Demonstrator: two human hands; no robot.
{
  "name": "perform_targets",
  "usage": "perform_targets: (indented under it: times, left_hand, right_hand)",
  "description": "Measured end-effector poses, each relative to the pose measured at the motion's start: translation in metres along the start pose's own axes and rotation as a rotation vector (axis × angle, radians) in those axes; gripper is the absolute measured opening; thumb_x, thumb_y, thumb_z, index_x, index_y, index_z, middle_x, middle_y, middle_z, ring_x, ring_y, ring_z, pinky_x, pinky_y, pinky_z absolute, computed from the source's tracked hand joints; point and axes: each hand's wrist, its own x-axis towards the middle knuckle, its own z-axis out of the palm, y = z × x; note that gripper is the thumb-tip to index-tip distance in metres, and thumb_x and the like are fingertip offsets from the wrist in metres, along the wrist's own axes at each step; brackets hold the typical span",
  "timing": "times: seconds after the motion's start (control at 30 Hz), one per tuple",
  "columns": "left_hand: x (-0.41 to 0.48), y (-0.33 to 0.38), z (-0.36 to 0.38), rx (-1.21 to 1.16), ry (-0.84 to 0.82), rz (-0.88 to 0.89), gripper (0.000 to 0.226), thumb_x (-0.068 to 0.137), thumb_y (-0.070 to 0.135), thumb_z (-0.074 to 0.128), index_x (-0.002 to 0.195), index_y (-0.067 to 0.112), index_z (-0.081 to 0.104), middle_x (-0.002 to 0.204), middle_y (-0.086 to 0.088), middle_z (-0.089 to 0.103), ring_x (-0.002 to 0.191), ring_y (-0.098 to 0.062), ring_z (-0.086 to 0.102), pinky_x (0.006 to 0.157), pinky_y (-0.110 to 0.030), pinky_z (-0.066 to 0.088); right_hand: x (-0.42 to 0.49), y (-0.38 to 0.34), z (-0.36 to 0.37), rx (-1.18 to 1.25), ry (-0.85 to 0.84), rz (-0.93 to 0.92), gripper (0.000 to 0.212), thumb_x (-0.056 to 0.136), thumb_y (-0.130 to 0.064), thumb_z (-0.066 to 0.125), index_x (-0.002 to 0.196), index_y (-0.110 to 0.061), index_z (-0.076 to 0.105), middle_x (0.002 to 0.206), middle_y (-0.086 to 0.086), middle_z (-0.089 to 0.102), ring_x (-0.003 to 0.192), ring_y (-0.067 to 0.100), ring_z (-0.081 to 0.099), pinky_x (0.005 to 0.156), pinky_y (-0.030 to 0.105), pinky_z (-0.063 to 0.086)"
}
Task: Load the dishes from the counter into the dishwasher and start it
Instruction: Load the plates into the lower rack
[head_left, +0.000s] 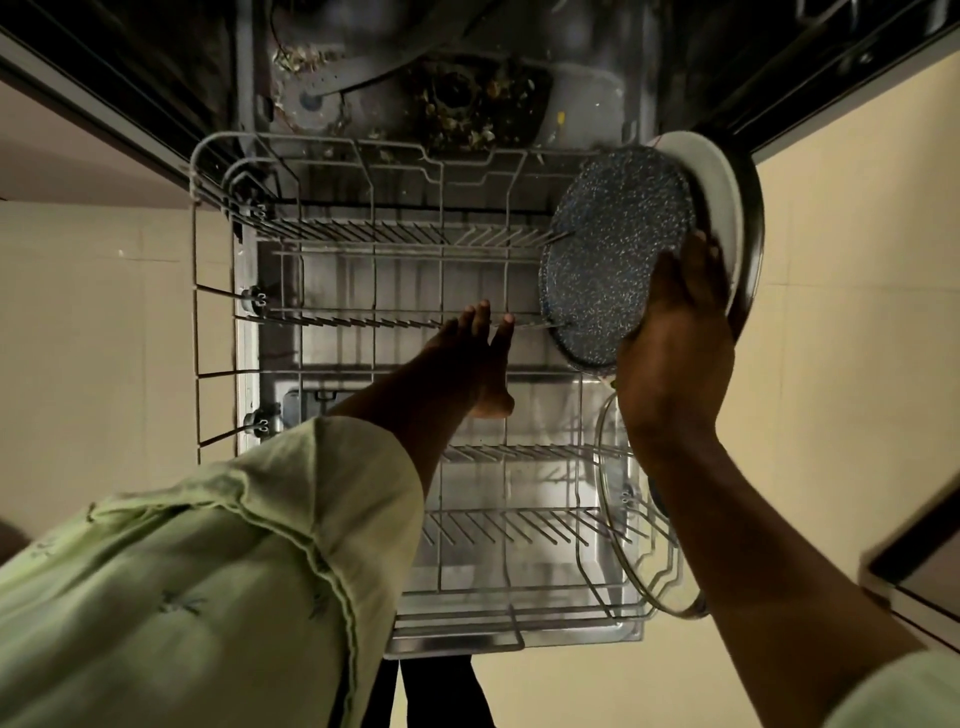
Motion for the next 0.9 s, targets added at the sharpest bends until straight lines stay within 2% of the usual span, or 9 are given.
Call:
perform_targets:
  times: [0.07,0.1,0.2,0.27,0.37,0.47,0.67,0.9]
  left_hand:
    - [0.0,0.0,0.0,0.009,-0.003,-0.002,0.105,0.092,0.043,0.061,0.155,0.018,-0.02,0.161,-0.017,-0.022,0.151,-0.033,-0.013,0.121,-0.041,-0.002]
    - [0.0,0.0,0.0,0.01,-0.004,-0.006,0.104,0.092,0.043,0.061,0.155,0.019,-0.02,0.161,-0.017,-0.022,0.151,-0.033,-0.013,0.121,-0.041,-0.002]
    - [-0.001,0.001,-0.001,0.008,-0.001,-0.014,0.103,0.093,0.04,0.06,0.155,0.019,-0.018,0.162,-0.017,-0.021,0.151,-0.032,-0.012,0.121,-0.041,-0.002]
    - [-0.003,0.003,-0.001,0.012,0.015,-0.023,0.1,0.094,0.038,0.06,0.156,0.019,-0.016,0.162,-0.016,-0.02,0.151,-0.033,-0.01,0.121,-0.041,-0.001]
    - [-0.012,0.003,0.002,0.038,0.066,-0.017,0.097,0.095,0.037,0.058,0.157,0.021,-0.015,0.162,-0.014,-0.02,0.151,-0.034,-0.008,0.122,-0.044,0.0]
    - [-0.022,-0.001,0.008,0.081,0.141,0.001,0.094,0.096,0.039,0.055,0.157,0.024,-0.015,0.163,-0.011,-0.02,0.151,-0.033,-0.008,0.121,-0.046,0.0]
    - [-0.055,-0.02,0.013,0.117,0.226,-0.032,0.084,0.098,0.04,0.048,0.158,0.023,-0.01,0.163,-0.01,-0.019,0.151,-0.031,-0.01,0.122,-0.047,-0.001]
    - [-0.118,-0.032,0.014,0.112,0.331,-0.045,0.079,0.101,0.04,0.044,0.158,0.021,-0.006,0.164,-0.01,-0.017,0.151,-0.031,-0.011,0.122,-0.047,-0.002]
  right_hand:
    - [-0.003,-0.005,0.001,-0.129,-0.051,-0.008,0.074,0.081,0.0,0.067,0.148,-0.001,0.035,0.16,0.019,0.018,0.149,0.035,0.014,0.114,0.035,-0.003]
    - [-0.004,-0.007,0.001,-0.167,-0.033,0.004,0.075,0.082,-0.002,0.069,0.148,-0.002,0.035,0.161,0.019,0.016,0.15,0.034,0.011,0.113,0.035,-0.003]
    - [-0.008,-0.016,0.003,-0.228,0.025,0.012,0.074,0.076,-0.006,0.076,0.142,-0.001,0.045,0.157,0.022,0.027,0.147,0.038,0.02,0.112,0.043,0.008]
    - [-0.012,-0.021,0.002,-0.218,0.027,-0.043,0.069,0.074,-0.008,0.075,0.139,-0.002,0.05,0.154,0.022,0.033,0.144,0.041,0.025,0.112,0.045,0.01]
    - [-0.02,-0.028,0.008,-0.095,-0.05,-0.139,0.061,0.082,-0.01,0.066,0.14,-0.003,0.048,0.155,0.021,0.031,0.146,0.041,0.02,0.116,0.051,0.014]
    - [-0.029,-0.034,0.013,-0.062,-0.129,-0.144,0.058,0.088,-0.017,0.064,0.141,-0.004,0.045,0.154,0.02,0.032,0.145,0.04,0.022,0.116,0.052,0.021]
    - [-0.046,-0.047,0.01,-0.005,-0.346,-0.12,0.062,0.097,-0.031,0.055,0.147,-0.003,0.034,0.156,0.019,0.027,0.148,0.036,0.015,0.12,0.044,0.015]
    - [-0.088,-0.069,-0.01,-0.006,-0.416,-0.085,0.062,0.098,-0.037,0.05,0.148,-0.005,0.032,0.158,0.017,0.022,0.149,0.034,0.008,0.121,0.044,0.016]
